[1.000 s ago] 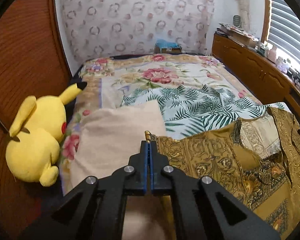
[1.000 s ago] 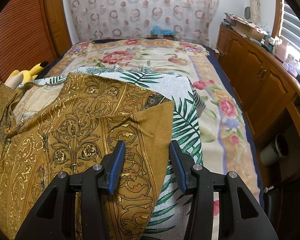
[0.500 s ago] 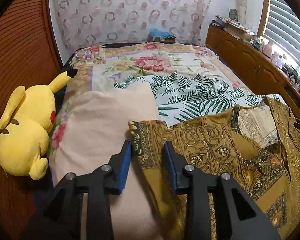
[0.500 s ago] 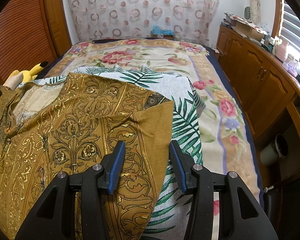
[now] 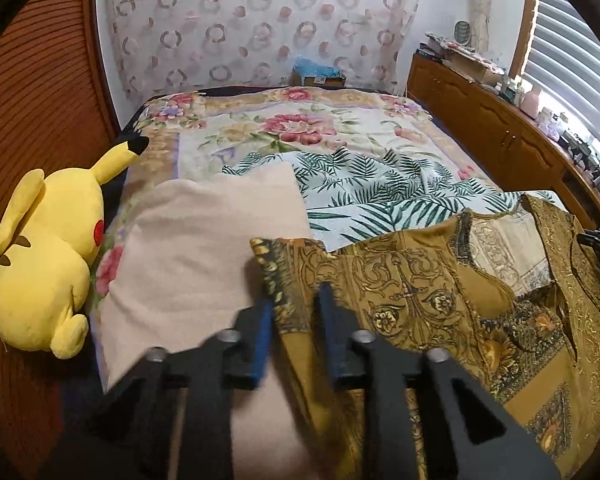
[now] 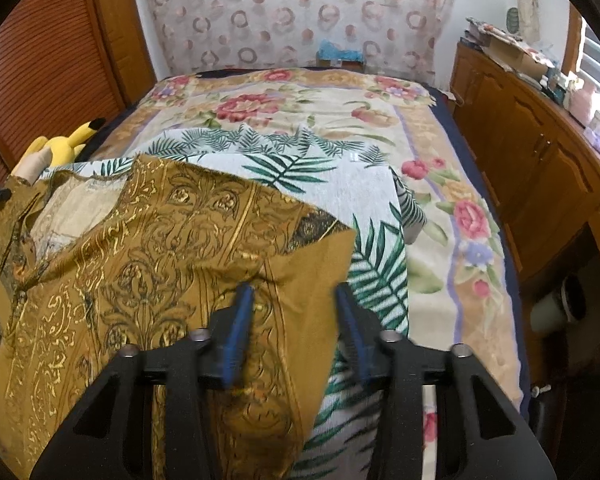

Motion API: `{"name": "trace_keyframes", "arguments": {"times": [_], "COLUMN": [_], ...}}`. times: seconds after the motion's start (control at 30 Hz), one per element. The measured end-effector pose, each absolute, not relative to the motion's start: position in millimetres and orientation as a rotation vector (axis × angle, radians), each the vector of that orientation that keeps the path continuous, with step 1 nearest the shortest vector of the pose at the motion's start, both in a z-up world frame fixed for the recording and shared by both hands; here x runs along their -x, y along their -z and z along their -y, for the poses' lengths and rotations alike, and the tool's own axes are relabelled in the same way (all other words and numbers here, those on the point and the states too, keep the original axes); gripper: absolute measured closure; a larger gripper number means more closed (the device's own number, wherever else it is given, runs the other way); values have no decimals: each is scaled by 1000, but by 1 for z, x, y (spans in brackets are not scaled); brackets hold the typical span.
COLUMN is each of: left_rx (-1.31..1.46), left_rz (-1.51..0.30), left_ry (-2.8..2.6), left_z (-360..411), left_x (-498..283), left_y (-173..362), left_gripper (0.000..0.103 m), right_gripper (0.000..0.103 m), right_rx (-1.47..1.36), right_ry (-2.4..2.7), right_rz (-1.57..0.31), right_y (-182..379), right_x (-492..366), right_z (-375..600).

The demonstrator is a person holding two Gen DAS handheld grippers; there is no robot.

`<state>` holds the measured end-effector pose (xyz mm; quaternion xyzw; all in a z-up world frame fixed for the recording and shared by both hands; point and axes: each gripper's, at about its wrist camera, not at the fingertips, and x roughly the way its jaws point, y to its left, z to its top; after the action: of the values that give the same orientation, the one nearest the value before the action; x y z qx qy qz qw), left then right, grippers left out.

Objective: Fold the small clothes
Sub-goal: 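Grasp the shirt hem with both tools and fold it toward the collar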

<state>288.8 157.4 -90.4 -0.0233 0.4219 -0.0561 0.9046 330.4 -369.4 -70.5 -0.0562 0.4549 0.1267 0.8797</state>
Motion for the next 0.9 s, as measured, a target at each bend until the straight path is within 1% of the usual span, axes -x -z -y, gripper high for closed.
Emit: {"name": "trace_keyframes", "arguments": {"times": [0.03, 0.13, 0.33, 0.47, 0.67, 0.9], "left_rx": [46, 25, 31, 23, 18, 30], "left_rz": [-859, -819, -671, -611, -586, -578], "left_ry": [134, 137, 181, 195, 212, 207], "left_z": [-156, -146, -130, -123, -120, -119], "left_x": [-285, -273, -226, -193, -151, -109], "left_y": [87, 72, 25, 5, 0, 14], "left_gripper": [101, 102, 102, 102, 102, 102], "right_gripper": [87, 98, 101, 101, 101, 101], "right_rx": [127, 167, 149, 125, 109, 92], "right_ry": [-282, -312, -346, -362, -388, -392], "right_rz": [-949, -920, -793, -730, -662, -634], "right_y": [69, 63, 31, 9, -14, -17], "right_x": [-331, -322, -291, -266, -219, -176], "right_z": [366, 354, 338, 333, 332, 331]}}
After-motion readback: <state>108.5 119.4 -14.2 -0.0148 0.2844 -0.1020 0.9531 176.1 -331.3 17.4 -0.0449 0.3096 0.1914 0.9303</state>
